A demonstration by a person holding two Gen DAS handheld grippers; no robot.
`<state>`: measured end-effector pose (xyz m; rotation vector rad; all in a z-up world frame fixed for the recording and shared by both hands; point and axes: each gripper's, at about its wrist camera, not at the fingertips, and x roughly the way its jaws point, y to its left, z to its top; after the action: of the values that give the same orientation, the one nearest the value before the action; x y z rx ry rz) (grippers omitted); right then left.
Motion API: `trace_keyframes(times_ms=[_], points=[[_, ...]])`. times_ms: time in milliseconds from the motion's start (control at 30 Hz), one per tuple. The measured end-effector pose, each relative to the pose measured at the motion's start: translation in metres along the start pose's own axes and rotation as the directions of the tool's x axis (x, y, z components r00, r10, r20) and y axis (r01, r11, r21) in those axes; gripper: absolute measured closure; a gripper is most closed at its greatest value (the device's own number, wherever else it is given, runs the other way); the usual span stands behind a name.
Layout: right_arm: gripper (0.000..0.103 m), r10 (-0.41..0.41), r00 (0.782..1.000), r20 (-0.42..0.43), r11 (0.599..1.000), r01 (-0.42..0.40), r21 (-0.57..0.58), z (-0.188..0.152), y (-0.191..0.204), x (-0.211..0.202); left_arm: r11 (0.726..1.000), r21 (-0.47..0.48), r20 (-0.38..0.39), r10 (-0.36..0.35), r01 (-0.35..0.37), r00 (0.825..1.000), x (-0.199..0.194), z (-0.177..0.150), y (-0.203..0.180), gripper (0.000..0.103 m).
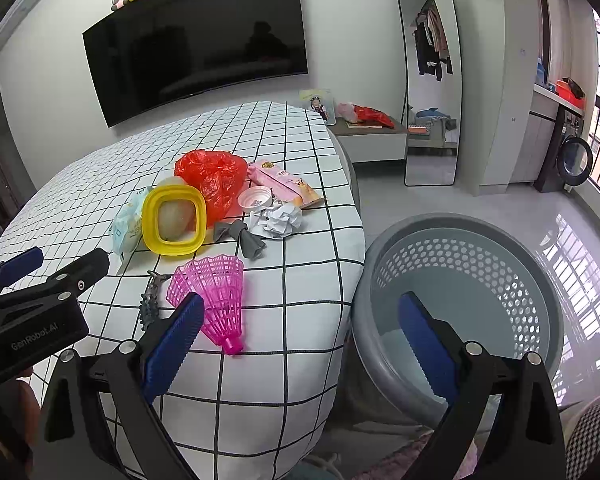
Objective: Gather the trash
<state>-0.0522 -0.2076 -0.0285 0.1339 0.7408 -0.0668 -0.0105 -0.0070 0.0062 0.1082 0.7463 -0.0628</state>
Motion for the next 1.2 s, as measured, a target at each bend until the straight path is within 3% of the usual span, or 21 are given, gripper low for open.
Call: trace_keyframes(times_ms=[1200], points=[[0.01, -0.009, 1.0, -0.013, 1.0, 0.009, 0.002, -0.001, -0.0035, 0.0016, 1.0, 0.002, -0.004, -0.005, 0.005, 1.0, 0.0006, -0.0011, 0.0005, 0.006]])
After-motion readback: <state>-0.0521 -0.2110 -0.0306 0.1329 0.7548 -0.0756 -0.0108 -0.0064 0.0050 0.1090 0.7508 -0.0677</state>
